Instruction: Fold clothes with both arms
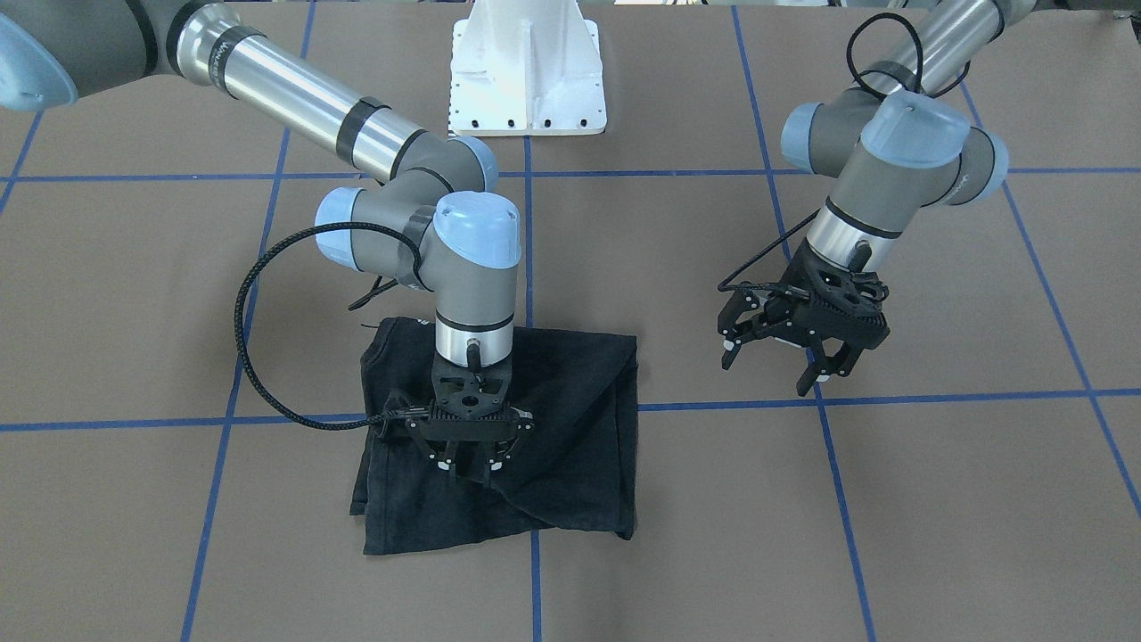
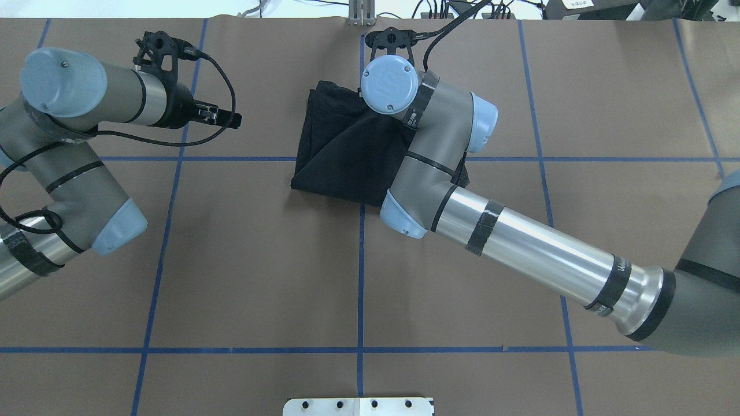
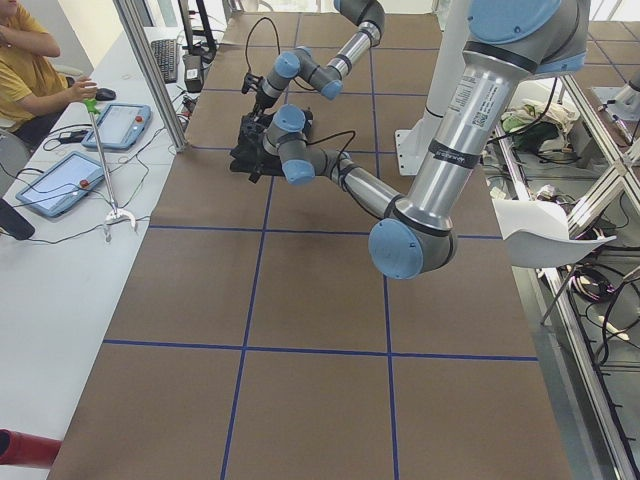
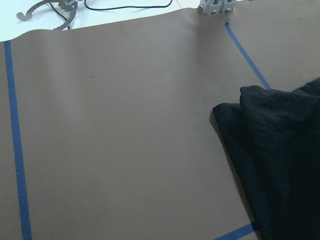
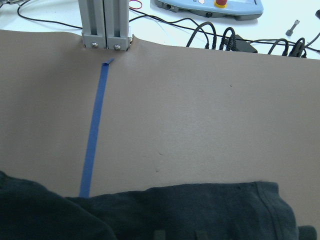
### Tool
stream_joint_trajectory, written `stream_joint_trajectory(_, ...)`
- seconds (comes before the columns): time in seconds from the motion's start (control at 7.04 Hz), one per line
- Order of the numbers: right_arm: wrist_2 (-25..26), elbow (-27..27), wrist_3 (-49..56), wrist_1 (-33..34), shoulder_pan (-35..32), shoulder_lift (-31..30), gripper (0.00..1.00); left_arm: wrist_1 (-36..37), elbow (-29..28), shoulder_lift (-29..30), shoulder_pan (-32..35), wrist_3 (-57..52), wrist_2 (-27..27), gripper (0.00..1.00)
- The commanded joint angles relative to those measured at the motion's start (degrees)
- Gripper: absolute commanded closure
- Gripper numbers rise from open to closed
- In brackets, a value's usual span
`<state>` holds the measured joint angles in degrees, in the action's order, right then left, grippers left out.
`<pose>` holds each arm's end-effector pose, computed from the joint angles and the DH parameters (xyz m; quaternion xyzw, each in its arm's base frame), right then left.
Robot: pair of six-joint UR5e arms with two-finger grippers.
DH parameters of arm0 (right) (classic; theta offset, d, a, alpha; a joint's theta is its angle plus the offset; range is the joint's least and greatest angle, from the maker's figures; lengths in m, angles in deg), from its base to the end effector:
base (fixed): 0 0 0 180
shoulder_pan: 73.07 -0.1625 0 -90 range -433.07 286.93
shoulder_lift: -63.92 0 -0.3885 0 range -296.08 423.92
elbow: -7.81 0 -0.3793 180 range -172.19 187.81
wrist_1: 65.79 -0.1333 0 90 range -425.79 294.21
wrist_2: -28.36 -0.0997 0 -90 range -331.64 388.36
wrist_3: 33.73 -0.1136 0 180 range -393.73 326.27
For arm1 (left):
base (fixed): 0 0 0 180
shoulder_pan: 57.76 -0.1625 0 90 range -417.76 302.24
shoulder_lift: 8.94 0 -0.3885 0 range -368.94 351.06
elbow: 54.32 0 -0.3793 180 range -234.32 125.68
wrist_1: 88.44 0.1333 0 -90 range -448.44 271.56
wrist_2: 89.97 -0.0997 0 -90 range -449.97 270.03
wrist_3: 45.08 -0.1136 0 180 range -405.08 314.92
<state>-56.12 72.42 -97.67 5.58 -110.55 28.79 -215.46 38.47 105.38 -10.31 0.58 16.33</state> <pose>-0.5460 -0.6004 0.2007 0.2517 -0.3230 0.1103 0.9056 0.3576 -0.5395 0.3015 0.2937 0.4520 0.0525 0.8406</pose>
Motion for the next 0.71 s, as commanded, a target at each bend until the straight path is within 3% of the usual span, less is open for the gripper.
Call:
stream_joint_trajectory(0.0, -10.0, 4.0, -0.3, 6.3, -2.2, 0.1, 0.01, 1.5, 4.0, -3.0, 0.4, -0.8, 1.5, 0.0)
stream_joint_trajectory(0.14, -12.1, 10.1, 0.5, 14.8, -2.9, -1.0, 0.01, 3.4, 6.1, -4.9, 1.4, -1.3, 2.2, 0.0)
stream_joint_trajectory(0.28, -16.0, 18.5, 0.8, 20.5, -4.2, -5.2, 0.01, 9.9, 10.3, -6.0, 2.1, -6.3, 2.1, 0.0)
stream_joint_trajectory(0.57, -19.6, 37.1, 8.2, 28.7, -6.3, -17.6, 0.0, 21.8, 20.1, -10.2, 4.9, -15.7, 2.0, 0.0)
